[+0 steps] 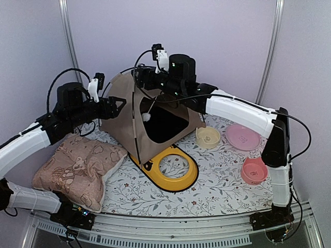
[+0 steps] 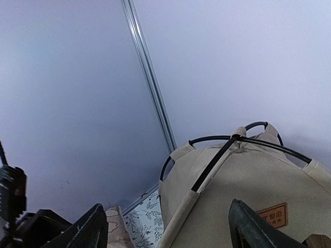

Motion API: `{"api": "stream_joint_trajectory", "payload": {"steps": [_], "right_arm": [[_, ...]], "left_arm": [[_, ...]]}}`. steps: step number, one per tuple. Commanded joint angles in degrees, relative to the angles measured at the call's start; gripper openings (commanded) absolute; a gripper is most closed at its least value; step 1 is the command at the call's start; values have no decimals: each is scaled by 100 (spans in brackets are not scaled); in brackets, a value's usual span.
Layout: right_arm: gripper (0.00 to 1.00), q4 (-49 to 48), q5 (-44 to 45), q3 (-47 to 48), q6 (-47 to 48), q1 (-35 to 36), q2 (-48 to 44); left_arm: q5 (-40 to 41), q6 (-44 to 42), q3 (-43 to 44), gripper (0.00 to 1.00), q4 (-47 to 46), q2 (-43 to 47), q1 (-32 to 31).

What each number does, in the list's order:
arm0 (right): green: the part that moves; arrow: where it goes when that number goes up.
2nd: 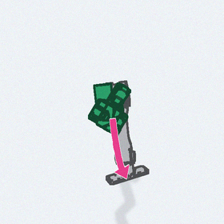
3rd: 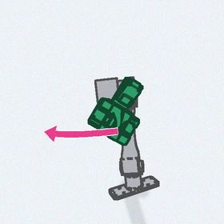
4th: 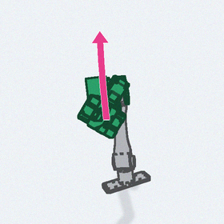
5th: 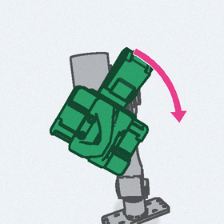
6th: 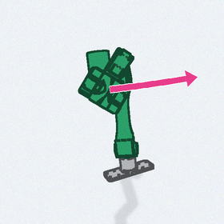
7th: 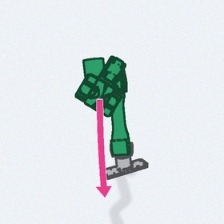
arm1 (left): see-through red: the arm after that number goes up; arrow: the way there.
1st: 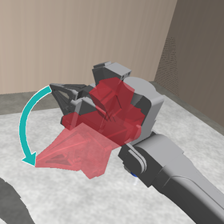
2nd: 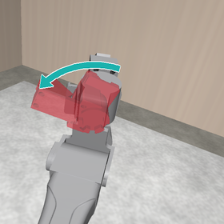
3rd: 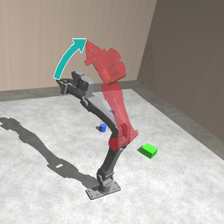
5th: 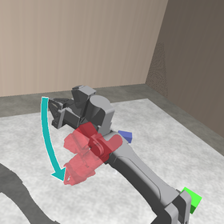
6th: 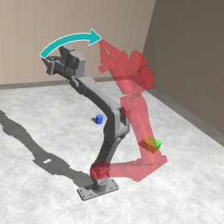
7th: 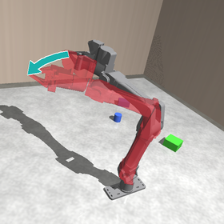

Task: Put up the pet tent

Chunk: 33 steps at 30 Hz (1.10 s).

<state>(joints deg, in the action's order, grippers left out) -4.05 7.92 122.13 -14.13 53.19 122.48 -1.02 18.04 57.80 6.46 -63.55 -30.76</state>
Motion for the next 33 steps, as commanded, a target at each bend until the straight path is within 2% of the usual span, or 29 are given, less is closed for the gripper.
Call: {"api": "stream_joint_trajectory", "payload": {"steps": [1,6,9,13,17,22,28,33], "right_arm": [[87,265,-555,-737,337,-56,-998],[96,456,-834,-1754,444,-98,-1870],[100,470,-886,-2312,440,-130,-2344],[99,458,-911,-2905,453,-165,-2763],[99,443,-924,-3389,464,-172,-3036],[99,451,-870,-3861,463,-181,-3297],[99,498,-769,-4264,448,-204,-3524],[99,525,-752,-4480,388,-217,-3621]], "left_arm": [[726,595,-534,76,-58,265,-300],[1851,1354,-1084,76,445,654,-360],[2355,1920,-1311,83,958,803,-348],[2643,2450,-1625,90,1369,1017,-139],[2748,3091,-1758,92,1844,1041,503],[3193,4195,-1585,99,2690,586,1116],[3202,4693,-1208,100,3088,-330,1737],[3070,4701,-1157,100,2803,-1008,2165]]}}
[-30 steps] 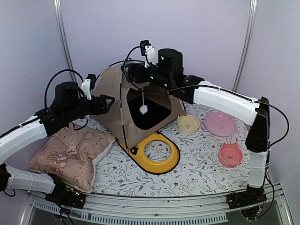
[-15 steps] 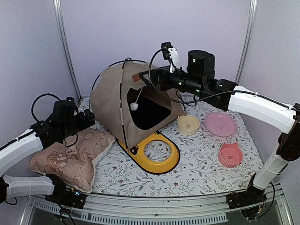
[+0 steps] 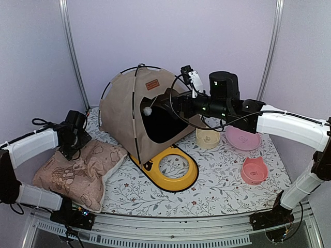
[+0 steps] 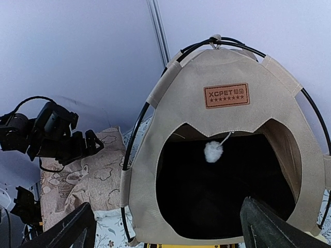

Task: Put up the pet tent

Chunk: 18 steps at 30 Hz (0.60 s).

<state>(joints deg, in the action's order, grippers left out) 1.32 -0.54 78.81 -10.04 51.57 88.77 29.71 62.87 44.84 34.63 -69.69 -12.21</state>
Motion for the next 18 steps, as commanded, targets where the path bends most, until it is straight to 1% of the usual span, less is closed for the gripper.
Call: {"api": "stream_joint_trajectory", "payload": {"steps": [1,7,8,10,11,13,17,18], "right_arm": [[99,8,96,-173,-31,-51,-259],[99,138,195,-239,-74,-64,-315],[99,145,213,-261,-84,-63,-326],[99,157,241,-309,-107,-54,-333],[99,177,238,-320,-135,-58,-334],[99,241,230,-307,-175,-63,-322],[99,298,221,-329,-271,-54,-382],[99,287,221,-361,-302,-57,-412]], "left_arm": [[-95,172,133,99,-185,-541,431],[-484,-74,40,99,-848,-1391,781],[-534,-134,13,97,-967,-1485,801],[-598,-204,-98,89,-1165,-1620,834],[-622,-217,-161,82,-1261,-1648,845],[-713,-225,-325,66,-1478,-1660,876],[-786,-265,-529,23,-1706,-1516,926],[-750,-314,-537,14,-1701,-1461,922]]}}
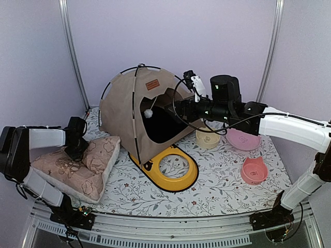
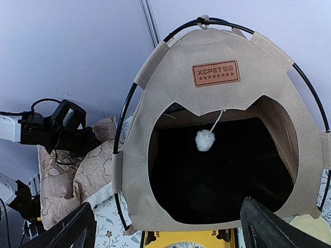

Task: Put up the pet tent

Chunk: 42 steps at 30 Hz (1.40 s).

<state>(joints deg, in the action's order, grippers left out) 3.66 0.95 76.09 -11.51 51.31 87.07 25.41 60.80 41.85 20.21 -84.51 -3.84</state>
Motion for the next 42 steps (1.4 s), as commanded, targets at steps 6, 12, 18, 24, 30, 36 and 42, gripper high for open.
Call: {"api": "stream_joint_trajectory", "payload": {"steps": [6,12,18,24,30,36,42], "right_arm": [[99,-14,108,-231,-253,-33,-409],[99,-20,104,-227,-286,-32,-511],[99,-32,40,-193,-309,-31,-548],[99,0,-31,-116,-347,-31,-595],[99,62,16,-81,-329,-30,-769],[99,129,251,-152,-308,-42,-1056],[99,135,423,-215,-291,-36,-1398]], "left_arm": [[79,-611,-22,0,31,579,85],[403,-1314,409,0,364,1297,70],[654,-1986,764,0,430,1996,55],[151,-3028,1383,0,-23,2497,17],[-509,-4009,2495,0,-228,2555,-343],[-1168,-4643,3370,0,-425,2473,-922],[-2269,-5204,4396,0,-687,2203,-1446]]}}
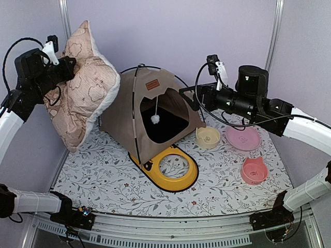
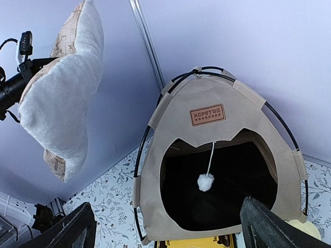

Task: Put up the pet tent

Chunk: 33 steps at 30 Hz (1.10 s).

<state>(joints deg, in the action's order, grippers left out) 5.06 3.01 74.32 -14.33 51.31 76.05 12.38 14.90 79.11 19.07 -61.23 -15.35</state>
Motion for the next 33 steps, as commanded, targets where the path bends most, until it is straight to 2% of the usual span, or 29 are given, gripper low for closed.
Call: {"api": "stream_joint_trajectory", "payload": {"steps": [1,7,11,21,26,33], "right_arm": [[99,-4,256,-53,-9,-41,-358],[99,-49,680,-223,-4,-40,-843],[99,-216,952,-447,39,-40,-1240],[99,-672,1006,-1113,262,-35,-2227],[99,-499,1471,-1179,314,-42,-2677],[99,-127,1818,-1134,560,-41,-3300]], "left_arm": [[-1209,-692,889,0,-602,-190,-356],[-2947,-662,2222,0,-680,-769,-777],[-3870,-528,2581,0,-1127,-1082,-1258],[-5248,412,3146,0,-2681,-2175,-2572],[-6297,1104,3310,0,-3394,-2664,-2712],[-7084,1295,3160,0,-3429,-2831,-2724]]}}
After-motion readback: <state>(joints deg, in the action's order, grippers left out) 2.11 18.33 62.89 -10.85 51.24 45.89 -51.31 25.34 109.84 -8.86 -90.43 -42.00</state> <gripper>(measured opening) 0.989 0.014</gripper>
